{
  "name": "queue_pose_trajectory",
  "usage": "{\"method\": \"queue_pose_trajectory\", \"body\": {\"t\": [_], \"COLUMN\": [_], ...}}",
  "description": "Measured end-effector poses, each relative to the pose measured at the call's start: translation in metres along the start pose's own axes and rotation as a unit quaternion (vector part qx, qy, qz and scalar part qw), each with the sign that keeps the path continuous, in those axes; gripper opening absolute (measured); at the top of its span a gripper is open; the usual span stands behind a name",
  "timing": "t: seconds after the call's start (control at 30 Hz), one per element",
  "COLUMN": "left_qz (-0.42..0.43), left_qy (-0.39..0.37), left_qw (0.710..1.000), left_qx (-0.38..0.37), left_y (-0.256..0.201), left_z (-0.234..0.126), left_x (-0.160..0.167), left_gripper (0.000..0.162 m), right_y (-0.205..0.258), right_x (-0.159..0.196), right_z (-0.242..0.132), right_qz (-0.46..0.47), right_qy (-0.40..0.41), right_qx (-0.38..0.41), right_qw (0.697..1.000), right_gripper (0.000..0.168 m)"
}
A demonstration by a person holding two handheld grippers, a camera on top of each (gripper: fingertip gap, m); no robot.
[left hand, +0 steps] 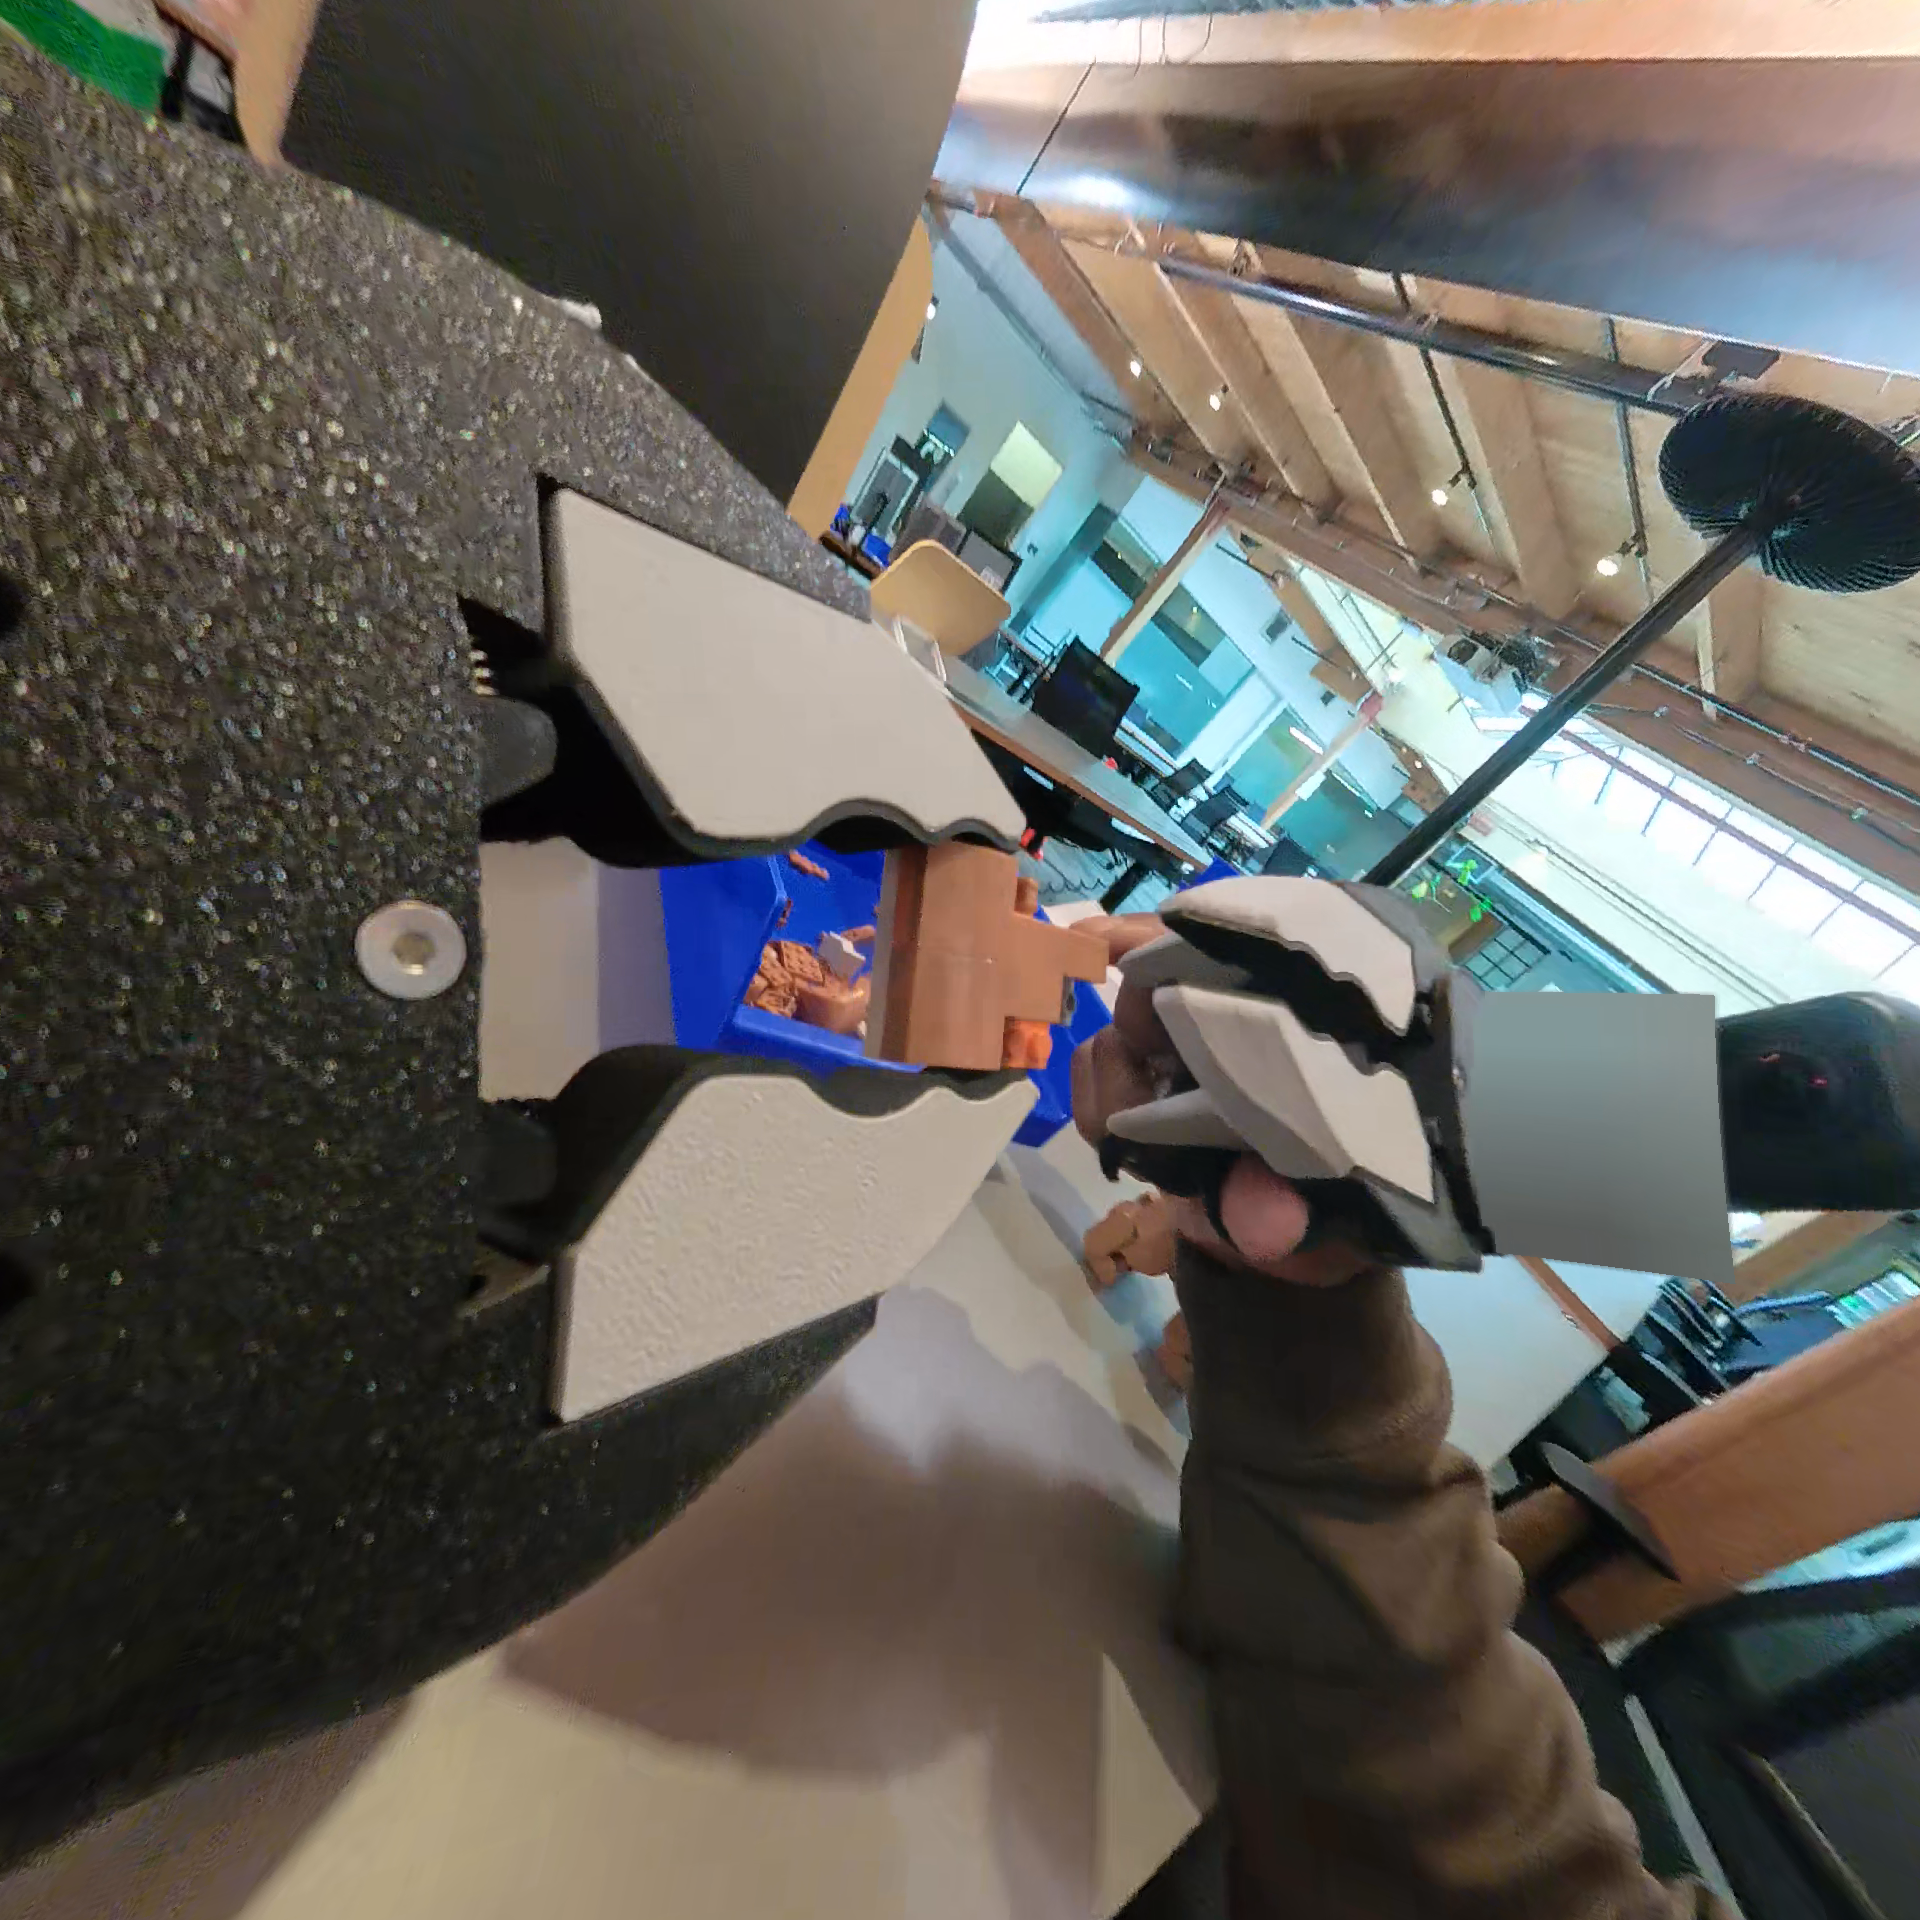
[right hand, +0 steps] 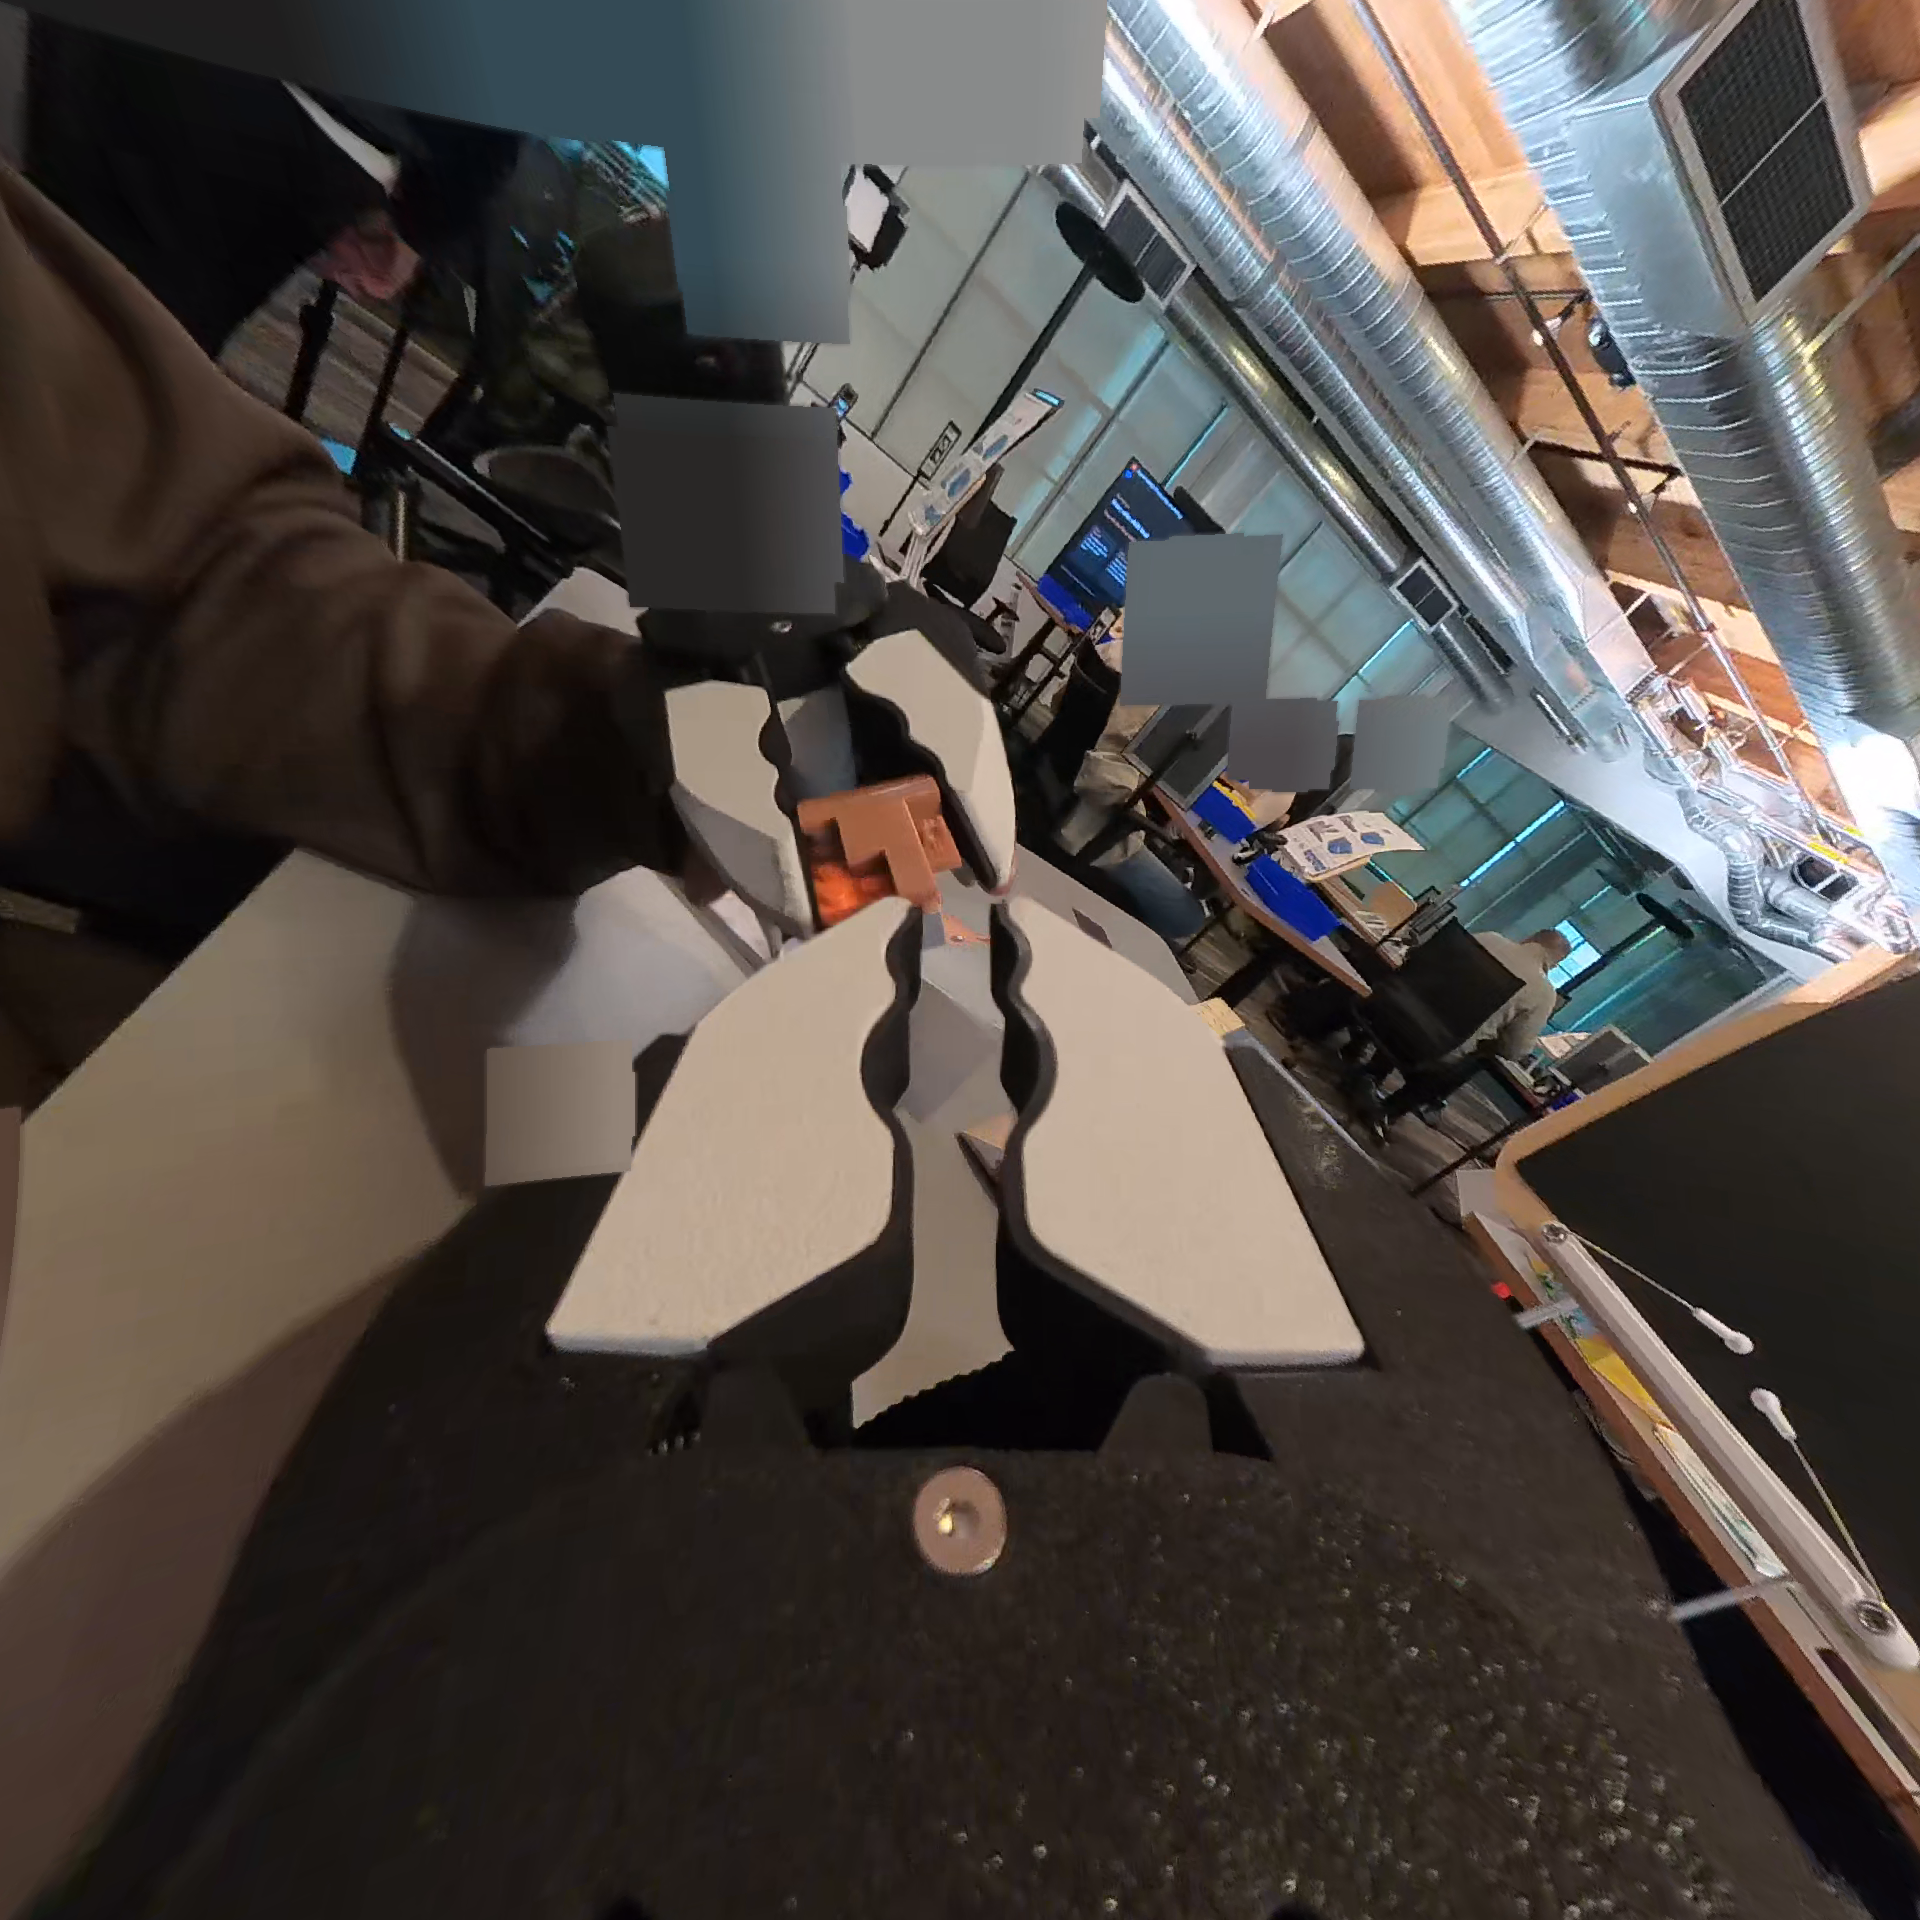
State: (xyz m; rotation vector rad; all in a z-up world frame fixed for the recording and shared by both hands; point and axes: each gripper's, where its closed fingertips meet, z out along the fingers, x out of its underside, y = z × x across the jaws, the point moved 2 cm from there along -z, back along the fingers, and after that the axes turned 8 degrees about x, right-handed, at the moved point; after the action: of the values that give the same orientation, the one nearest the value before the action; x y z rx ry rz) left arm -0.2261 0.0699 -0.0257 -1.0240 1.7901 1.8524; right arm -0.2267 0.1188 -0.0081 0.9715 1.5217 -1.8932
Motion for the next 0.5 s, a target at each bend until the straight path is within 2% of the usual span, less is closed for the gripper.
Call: {"method": "queue_pose_trajectory", "body": {"t": [0.37, 0.5], "left_qz": [-0.012, -0.019], "left_qy": [0.007, 0.014], "left_qw": [0.999, 0.999], "left_qx": [0.038, 0.049], "left_y": [-0.01, -0.013], "left_z": [0.004, 0.006], "left_x": [0.002, 0.005], "left_gripper": [0.038, 0.038], "right_y": [0.015, 0.021], "right_x": [0.01, 0.013], "right_z": [0.008, 0.011], "right_qz": [-0.016, -0.031], "right_qy": [0.031, 0.041], "right_qx": [-0.034, -0.041], "right_qw": [0.999, 0.998], "right_gripper": [0.015, 0.007]}}
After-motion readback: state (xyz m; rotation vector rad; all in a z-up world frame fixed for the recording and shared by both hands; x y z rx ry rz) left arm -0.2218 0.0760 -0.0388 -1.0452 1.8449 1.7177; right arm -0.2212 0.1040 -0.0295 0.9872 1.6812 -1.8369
